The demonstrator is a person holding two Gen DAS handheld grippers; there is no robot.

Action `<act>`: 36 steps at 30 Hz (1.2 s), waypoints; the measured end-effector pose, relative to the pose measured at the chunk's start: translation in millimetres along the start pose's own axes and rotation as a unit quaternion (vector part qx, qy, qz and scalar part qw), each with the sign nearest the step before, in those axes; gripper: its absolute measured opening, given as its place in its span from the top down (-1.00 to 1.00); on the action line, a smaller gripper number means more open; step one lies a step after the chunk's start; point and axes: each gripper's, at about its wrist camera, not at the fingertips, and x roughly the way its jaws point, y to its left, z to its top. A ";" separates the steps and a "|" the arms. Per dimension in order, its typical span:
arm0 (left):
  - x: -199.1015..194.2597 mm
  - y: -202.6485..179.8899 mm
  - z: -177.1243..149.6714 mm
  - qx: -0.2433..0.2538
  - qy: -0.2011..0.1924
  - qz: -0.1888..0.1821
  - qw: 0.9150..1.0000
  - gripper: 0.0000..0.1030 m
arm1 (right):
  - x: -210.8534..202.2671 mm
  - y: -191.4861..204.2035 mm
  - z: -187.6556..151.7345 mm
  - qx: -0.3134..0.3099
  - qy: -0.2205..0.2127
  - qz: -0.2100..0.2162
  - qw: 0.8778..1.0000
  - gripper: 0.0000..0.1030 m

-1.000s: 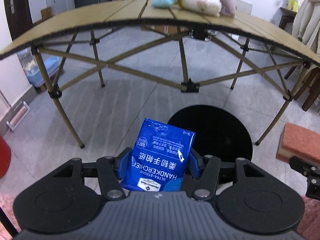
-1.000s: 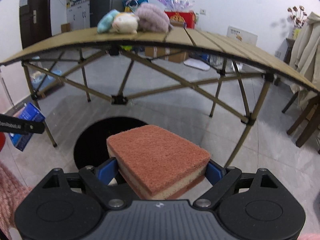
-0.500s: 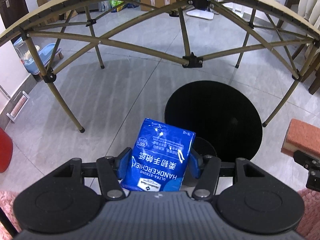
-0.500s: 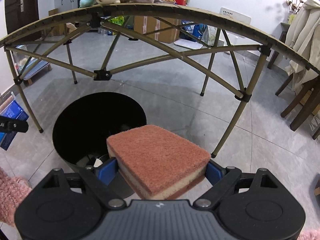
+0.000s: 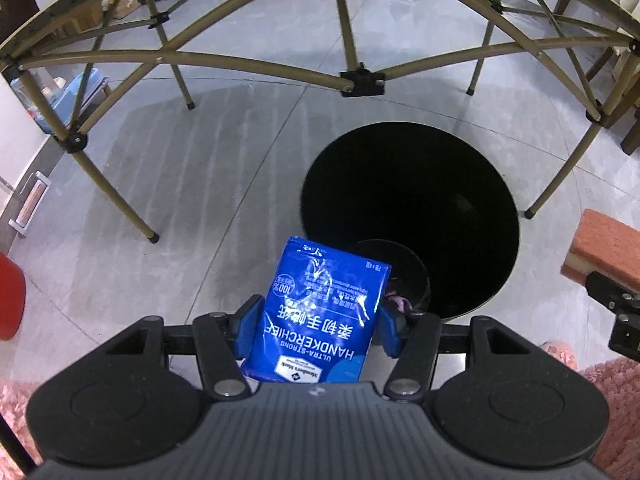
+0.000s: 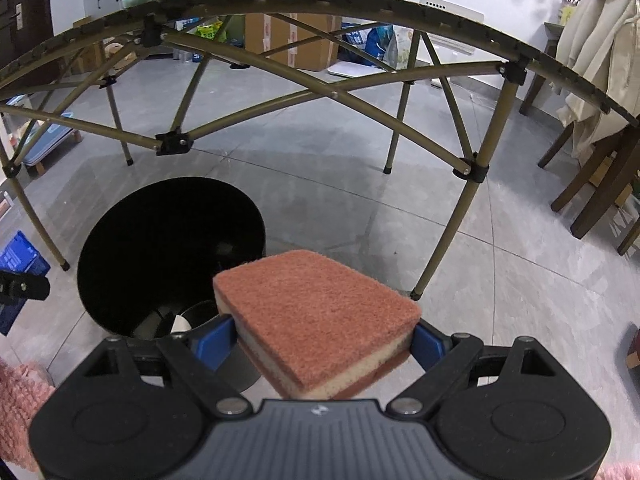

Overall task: Collect trash
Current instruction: 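Open the left tool to drop the blue packet into the bin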

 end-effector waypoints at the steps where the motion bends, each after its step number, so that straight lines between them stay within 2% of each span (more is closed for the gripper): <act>1: 0.8 -3.3 1.8 0.002 0.001 -0.001 1.000 -0.13 | 1.2 -0.9 0.4 0.002 0.001 -0.001 1.000 -0.75; 19: 23.3 -57.2 36.6 0.018 0.015 -0.019 1.000 -0.13 | 26.9 -18.3 11.8 0.035 0.015 -0.027 0.999 -0.75; 29: 41.7 -67.1 60.4 -0.004 0.031 -0.030 0.999 -0.13 | 43.5 -25.9 22.4 0.049 0.016 -0.035 0.998 -0.74; 36: 58.1 -67.1 71.8 -0.027 0.045 -0.018 0.998 -0.13 | 54.2 -29.8 33.6 0.063 0.012 -0.043 0.997 -0.75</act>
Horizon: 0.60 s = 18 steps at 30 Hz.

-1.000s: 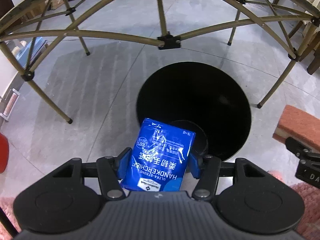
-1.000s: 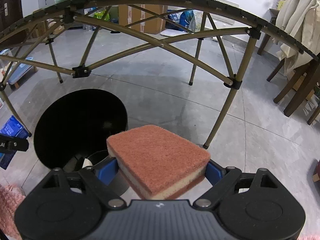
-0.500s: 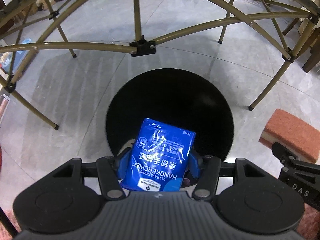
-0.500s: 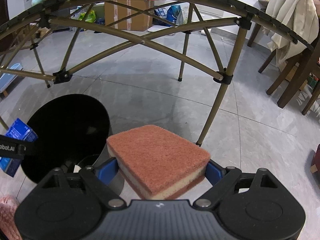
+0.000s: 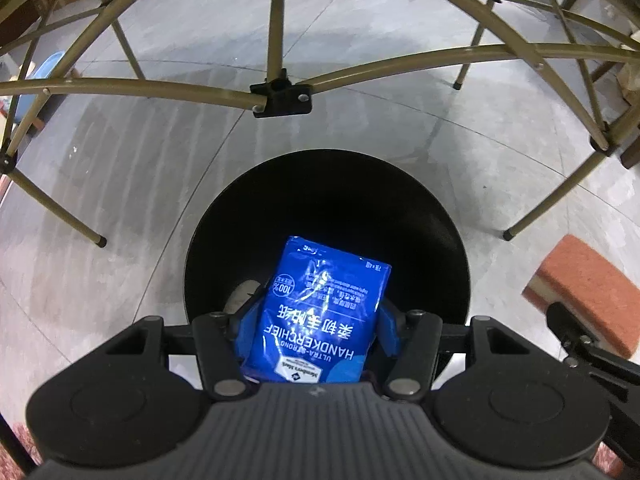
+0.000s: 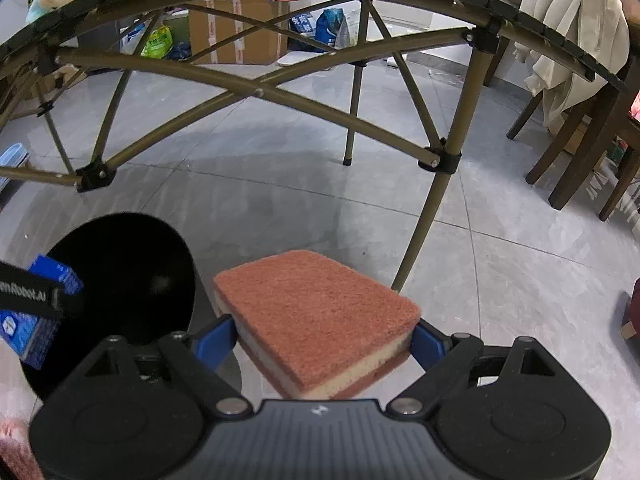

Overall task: Collect trash
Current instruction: 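Open the left tool to drop the blue packet into the bin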

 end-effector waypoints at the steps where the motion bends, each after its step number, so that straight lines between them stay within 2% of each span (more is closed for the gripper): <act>1: 1.5 0.6 1.1 -0.003 0.001 0.001 1.000 -0.13 | 1.5 0.8 2.4 0.000 -0.002 -0.001 1.000 -0.75; 9: 8.1 5.9 3.7 -0.012 0.002 0.017 1.000 -0.14 | 9.1 -1.0 9.0 0.005 -0.005 -0.003 1.000 -0.75; 13: 8.5 4.8 2.9 -0.008 0.003 0.019 1.000 -0.24 | 8.4 -3.2 7.4 0.006 -0.006 -0.007 1.000 -0.75; 15: 7.3 4.9 2.2 -0.006 0.001 0.013 1.000 -0.56 | 8.0 -3.4 6.4 0.006 -0.006 -0.008 1.000 -0.75; 16: 6.0 5.0 2.0 -0.006 -0.001 0.013 1.000 -0.89 | 8.2 -3.5 6.5 0.006 -0.006 -0.008 1.000 -0.75; 17: 4.6 4.9 1.8 -0.006 -0.005 0.016 1.000 -1.00 | 8.0 -3.7 6.4 0.006 -0.007 -0.008 1.000 -0.75; 18: 2.9 4.5 1.5 -0.003 -0.010 0.021 1.000 -1.00 | 7.8 -3.8 6.2 0.006 -0.007 -0.009 1.000 -0.75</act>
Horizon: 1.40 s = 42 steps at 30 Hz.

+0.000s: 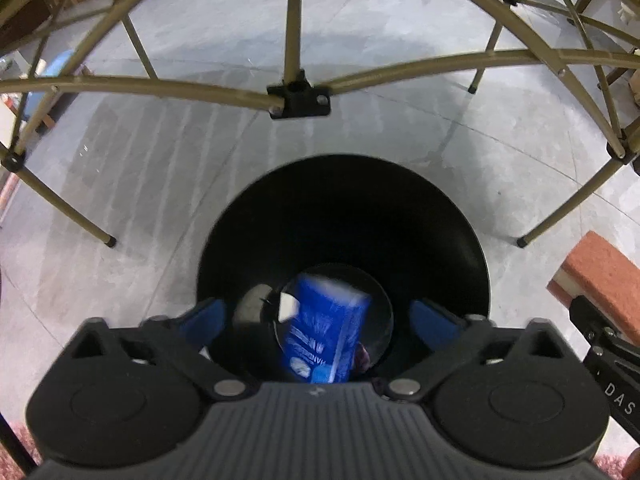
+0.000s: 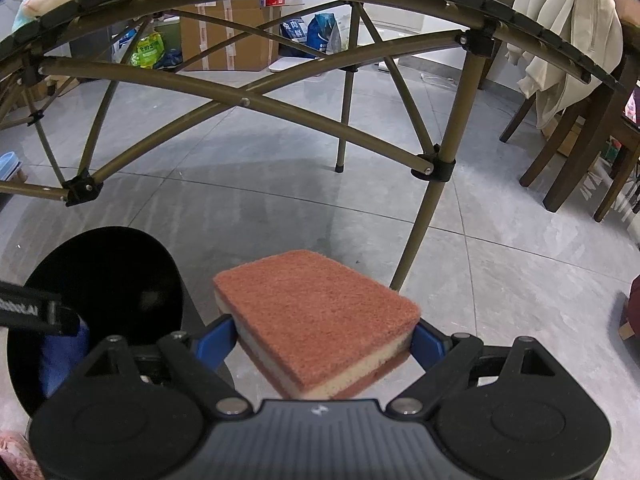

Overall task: Collect trash
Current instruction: 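Open the left tool to drop the blue packet into the bin, then lower the sponge into the bin and open the right tool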

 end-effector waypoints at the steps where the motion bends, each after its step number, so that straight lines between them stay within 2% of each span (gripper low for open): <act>1: -0.7 -1.1 0.1 0.006 -0.001 0.008 1.000 -1.00 | 0.0 0.0 -0.3 -0.001 0.000 0.000 1.000 -0.75; 3: 0.6 -1.6 -0.2 0.010 0.001 0.018 1.000 -1.00 | -0.2 0.0 -0.7 -0.001 0.001 0.000 1.000 -0.75; 7: 3.9 0.1 -1.0 0.009 0.014 0.014 1.000 -1.00 | -1.0 0.3 -1.0 -0.002 0.001 0.001 1.000 -0.75; 25: -9.8 7.7 -4.9 0.017 0.007 -0.001 1.000 -1.00 | -11.4 5.9 0.2 -0.004 0.007 0.013 1.000 -0.75; 31: -20.1 15.9 -4.5 0.022 -0.008 0.004 1.000 -1.00 | -24.7 19.4 5.6 -0.016 -0.002 0.027 1.000 -0.75; 42: -38.1 52.3 -3.3 0.001 -0.031 0.016 0.999 -1.00 | -48.2 57.0 16.6 -0.047 -0.019 0.055 0.997 -0.75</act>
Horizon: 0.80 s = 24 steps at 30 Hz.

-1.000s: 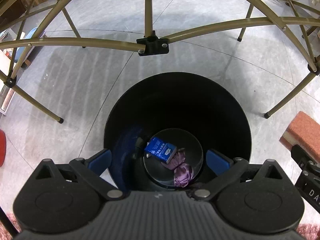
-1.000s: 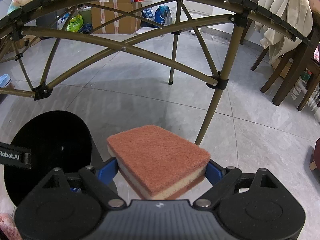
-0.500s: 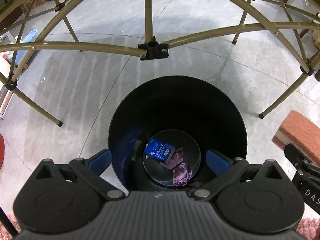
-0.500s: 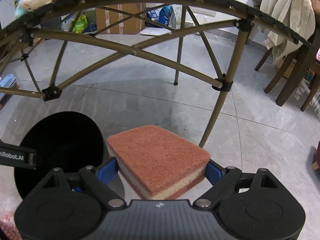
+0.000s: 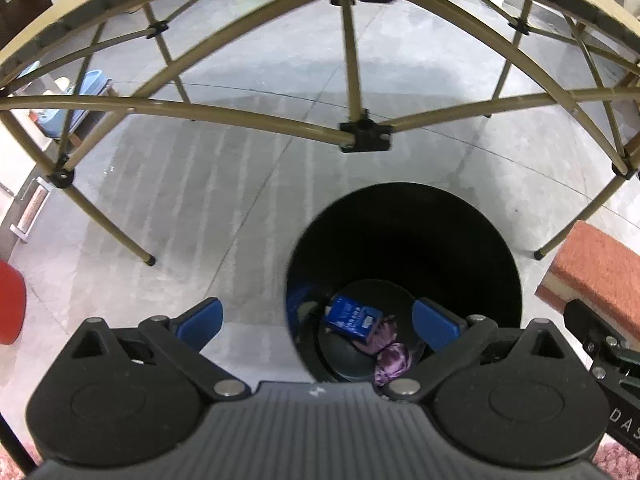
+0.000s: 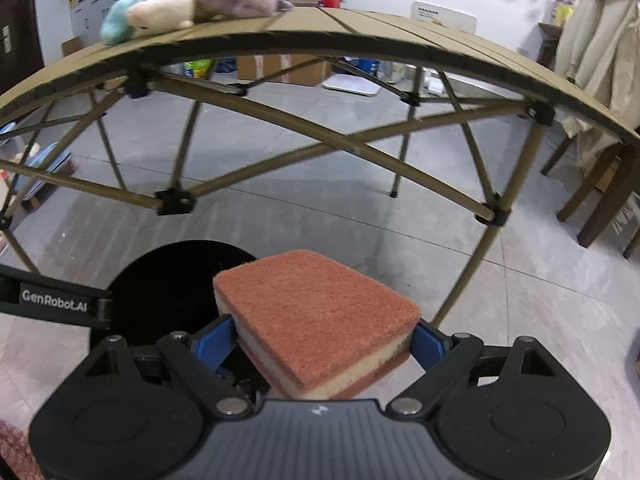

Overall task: Collect trash
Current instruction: 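Lower the sponge into the bin and open the right tool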

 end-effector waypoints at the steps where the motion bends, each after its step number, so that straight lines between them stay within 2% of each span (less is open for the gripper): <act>1: -1.1 3.0 0.0 -0.001 -0.002 0.003 1.000 -1.00 | -1.0 4.5 1.2 -0.004 -0.001 0.003 1.000 -0.75; 10: -6.6 35.9 -2.2 -0.018 -0.018 0.028 0.999 -1.00 | -2.0 39.6 7.3 -0.033 -0.005 0.020 0.999 -0.75; 24: 5.5 91.6 -12.7 -0.058 0.000 0.070 0.996 -1.00 | 21.4 84.2 9.8 -0.061 0.014 0.036 0.997 -0.75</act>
